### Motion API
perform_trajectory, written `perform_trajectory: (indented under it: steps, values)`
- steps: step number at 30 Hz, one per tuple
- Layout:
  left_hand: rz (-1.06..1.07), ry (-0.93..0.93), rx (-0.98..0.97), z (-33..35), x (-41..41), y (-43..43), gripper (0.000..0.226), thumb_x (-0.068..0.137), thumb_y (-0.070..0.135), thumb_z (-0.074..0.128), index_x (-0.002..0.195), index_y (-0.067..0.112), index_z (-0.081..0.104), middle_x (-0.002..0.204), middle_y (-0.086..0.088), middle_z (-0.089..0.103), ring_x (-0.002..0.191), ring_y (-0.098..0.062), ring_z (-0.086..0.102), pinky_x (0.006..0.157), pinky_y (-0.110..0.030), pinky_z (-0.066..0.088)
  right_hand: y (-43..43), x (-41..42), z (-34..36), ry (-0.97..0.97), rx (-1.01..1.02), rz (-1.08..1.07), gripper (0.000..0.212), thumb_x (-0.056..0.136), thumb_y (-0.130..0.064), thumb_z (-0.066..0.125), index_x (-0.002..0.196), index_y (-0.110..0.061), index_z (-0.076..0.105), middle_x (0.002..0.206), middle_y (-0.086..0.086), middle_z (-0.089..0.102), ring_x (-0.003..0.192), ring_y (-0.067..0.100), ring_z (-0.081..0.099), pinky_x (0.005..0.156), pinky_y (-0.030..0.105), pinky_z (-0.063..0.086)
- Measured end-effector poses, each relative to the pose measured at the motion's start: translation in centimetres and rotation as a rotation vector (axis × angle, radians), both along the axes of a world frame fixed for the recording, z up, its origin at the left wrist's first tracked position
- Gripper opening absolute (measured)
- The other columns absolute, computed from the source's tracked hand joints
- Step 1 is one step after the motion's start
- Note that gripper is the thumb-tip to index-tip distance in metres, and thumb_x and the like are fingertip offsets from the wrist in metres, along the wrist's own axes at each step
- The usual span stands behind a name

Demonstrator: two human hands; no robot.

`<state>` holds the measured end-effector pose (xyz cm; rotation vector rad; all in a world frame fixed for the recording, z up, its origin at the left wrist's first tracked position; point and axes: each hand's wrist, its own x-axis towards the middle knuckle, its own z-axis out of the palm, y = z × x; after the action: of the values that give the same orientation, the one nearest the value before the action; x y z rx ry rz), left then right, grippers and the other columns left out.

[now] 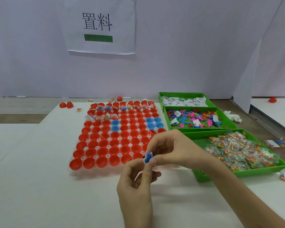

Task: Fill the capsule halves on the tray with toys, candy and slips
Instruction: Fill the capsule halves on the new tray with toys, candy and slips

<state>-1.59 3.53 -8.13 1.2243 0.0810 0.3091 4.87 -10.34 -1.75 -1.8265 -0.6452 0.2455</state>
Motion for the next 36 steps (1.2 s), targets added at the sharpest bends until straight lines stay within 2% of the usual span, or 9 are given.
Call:
perform_trajectory:
  steps: [4,11,13,17,21,25,28,31,36]
  values:
    - [0.029,0.000,0.015,-0.2,0.0,0.2,0.017,0.072,0.026,0.073,0.085,0.015,0.071,0.081,-0.008,0.073,0.068,-0.025,0.073,0.064,-0.025,0.059,0.1,-0.1,0.0,-0.007,-0.040,-0.010,0.015,0.082,-0.008,0.080,0.095,-0.005,0.072,0.091,0.008,0.074,0.085,0.030,0.071,0.080,0.042,0.060]
    - [0.026,0.036,0.024,0.1,0.0,0.3,0.014,0.061,0.029,0.078,0.073,0.022,0.074,0.074,-0.007,0.074,0.065,-0.019,0.072,0.063,-0.023,0.059,0.1,-0.1,0.0,-0.038,-0.135,-0.023,0.014,0.081,-0.003,0.075,0.089,-0.014,0.070,0.086,0.004,0.072,0.081,0.021,0.070,0.074,0.029,0.058]
    - [0.017,0.031,0.053,0.1,-0.1,0.4,0.007,0.066,0.019,0.080,0.070,0.019,0.074,0.071,-0.009,0.073,0.064,-0.017,0.071,0.062,-0.021,0.057,-0.1,0.0,0.2,-0.049,-0.194,-0.023,0.017,0.081,-0.001,0.073,0.090,-0.015,0.070,0.086,0.003,0.073,0.080,0.020,0.071,0.075,0.033,0.060]
    - [0.009,0.066,0.079,0.1,-0.2,0.6,0.018,0.072,0.000,0.080,0.066,0.016,0.075,0.066,-0.011,0.071,0.061,-0.015,0.068,0.060,-0.018,0.055,-0.5,0.1,1.4,-0.091,-0.379,0.036,0.017,0.086,-0.009,0.072,0.097,-0.022,0.075,0.089,-0.005,0.074,0.082,0.013,0.072,0.076,0.028,0.060]
    - [0.024,0.046,0.066,0.6,-0.5,0.4,0.010,0.061,0.025,0.083,0.065,0.020,0.076,0.064,-0.009,0.071,0.059,-0.015,0.068,0.058,-0.019,0.055,-0.5,0.2,2.7,-0.083,-0.440,0.107,0.011,0.086,-0.024,0.078,0.097,-0.022,0.076,0.089,-0.008,0.076,0.082,0.013,0.073,0.076,0.029,0.060]
    - [0.025,0.028,0.013,1.0,-0.6,0.4,0.013,0.059,0.031,0.080,0.067,0.021,0.076,0.065,-0.009,0.071,0.060,-0.017,0.068,0.060,-0.020,0.055,-0.5,1.2,3.4,0.023,-0.376,0.155,0.010,0.085,-0.011,0.079,0.095,-0.012,0.077,0.087,0.006,0.077,0.081,0.023,0.075,0.075,0.041,0.062]
    - [0.008,0.039,-0.009,0.9,-0.4,0.5,0.006,0.075,0.011,0.077,0.074,0.017,0.076,0.071,-0.009,0.074,0.065,-0.018,0.071,0.064,-0.021,0.057,0.1,2.5,4.2,0.049,-0.351,0.203,0.009,0.086,-0.005,0.075,0.093,-0.010,0.077,0.084,0.005,0.077,0.077,0.018,0.074,0.068,0.023,0.057]
    - [0.001,0.105,-0.033,0.4,0.1,0.8,0.018,0.086,-0.009,0.063,0.082,0.007,0.070,0.075,-0.010,0.075,0.067,-0.019,0.072,0.065,-0.023,0.057,1.4,5.0,5.1,-0.069,-0.324,0.095,0.005,0.088,-0.011,0.075,0.092,-0.013,0.077,0.086,0.003,0.078,0.078,0.016,0.074,0.071,0.021,0.056]
    - [-0.100,0.167,-0.005,0.5,0.2,0.8,0.020,0.086,-0.012,0.060,0.079,0.005,0.067,0.075,-0.010,0.074,0.064,-0.018,0.070,0.063,-0.023,0.056,4.9,12.1,4.4,-0.360,-0.414,-0.308,0.005,0.083,-0.025,0.080,0.087,-0.022,0.078,0.074,-0.013,0.074,0.070,-0.003,0.069,0.064,0.009,0.050]
